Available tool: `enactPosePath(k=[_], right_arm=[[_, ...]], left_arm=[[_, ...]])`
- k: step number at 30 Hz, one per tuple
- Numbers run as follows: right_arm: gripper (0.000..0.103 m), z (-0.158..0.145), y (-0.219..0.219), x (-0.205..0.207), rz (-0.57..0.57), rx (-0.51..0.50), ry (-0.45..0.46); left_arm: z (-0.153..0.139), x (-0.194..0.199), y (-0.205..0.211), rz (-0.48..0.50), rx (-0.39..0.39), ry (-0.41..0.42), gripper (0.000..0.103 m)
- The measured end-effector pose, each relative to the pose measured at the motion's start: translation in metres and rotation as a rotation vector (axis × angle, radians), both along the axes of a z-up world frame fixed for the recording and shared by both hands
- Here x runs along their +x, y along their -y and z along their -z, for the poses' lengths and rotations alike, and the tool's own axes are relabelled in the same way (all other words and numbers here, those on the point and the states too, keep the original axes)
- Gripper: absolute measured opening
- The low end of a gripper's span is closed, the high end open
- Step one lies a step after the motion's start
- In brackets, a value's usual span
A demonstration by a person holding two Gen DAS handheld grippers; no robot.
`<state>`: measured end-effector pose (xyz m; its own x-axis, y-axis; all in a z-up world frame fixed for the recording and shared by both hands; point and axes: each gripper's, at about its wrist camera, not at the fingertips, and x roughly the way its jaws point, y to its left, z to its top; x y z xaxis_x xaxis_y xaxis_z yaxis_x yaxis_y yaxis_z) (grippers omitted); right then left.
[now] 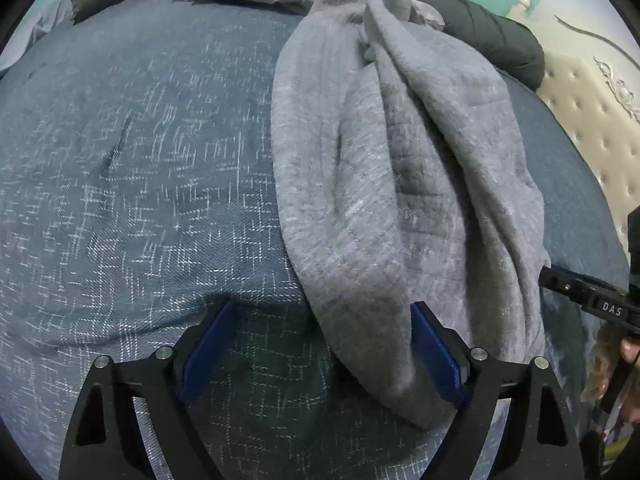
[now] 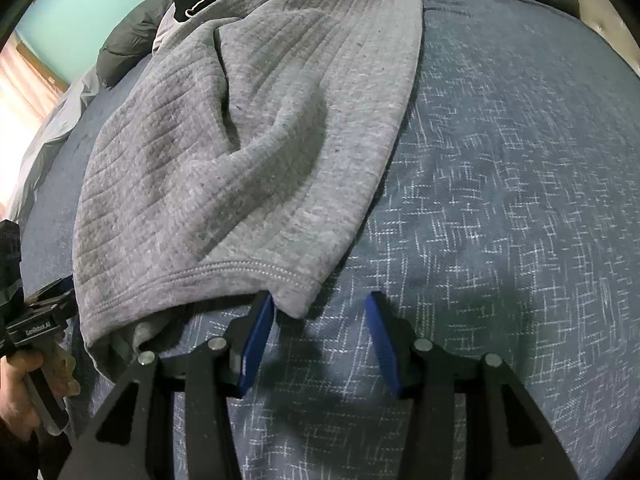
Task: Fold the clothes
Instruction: 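Lower the left gripper to the sweatshirt hem beside the right gripper, then grasp the hem with the left gripper while the right gripper holds the other hem edge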
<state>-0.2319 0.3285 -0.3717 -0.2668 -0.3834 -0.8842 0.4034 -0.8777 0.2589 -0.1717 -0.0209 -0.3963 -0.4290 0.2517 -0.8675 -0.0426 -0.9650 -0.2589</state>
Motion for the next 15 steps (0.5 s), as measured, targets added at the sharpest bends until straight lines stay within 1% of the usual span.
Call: enactPosePath(k=[4,7,9,10,11,12,13,14,15], right_arm=[[0.049,0.003,0.0,-0.003,0.001,-0.001,0.001],[0.049,0.003,0.008,-0.006,0.0,0.001,0.0],[0.049,0.004,0.004,-0.007,0.0,0.0,-0.002],[0.049,0.005,0.003,-0.007,0.0,0.0,-0.003],[0.049,0.004,0.001,-0.008,0.0,-0.001,-0.004],[0.049,0.004,0.0,-0.008,0.001,-0.001,-0.005],[0.049,0.004,-0.001,-0.009,0.001,-0.001,-0.005],[0.049,0.004,-0.002,-0.01,0.002,-0.002,-0.006],[0.049,0.004,-0.001,-0.011,0.002,-0.005,-0.006]], left_arm=[[0.002,-0.001,-0.002,0.003,-0.007,0.003,0.091],[0.002,0.001,-0.004,0.012,-0.015,-0.001,0.091],[0.0,0.003,-0.004,0.012,-0.021,-0.004,0.089],[-0.002,0.004,-0.003,0.009,-0.024,-0.006,0.083],[-0.003,0.005,-0.002,0.003,-0.024,-0.011,0.073],[-0.006,0.006,-0.001,0.0,-0.021,-0.017,0.066],[-0.008,0.007,0.0,0.0,-0.015,-0.02,0.046],[-0.009,0.008,0.0,0.006,-0.004,-0.019,0.034],[-0.01,0.009,-0.001,0.012,0.002,-0.018,0.033]])
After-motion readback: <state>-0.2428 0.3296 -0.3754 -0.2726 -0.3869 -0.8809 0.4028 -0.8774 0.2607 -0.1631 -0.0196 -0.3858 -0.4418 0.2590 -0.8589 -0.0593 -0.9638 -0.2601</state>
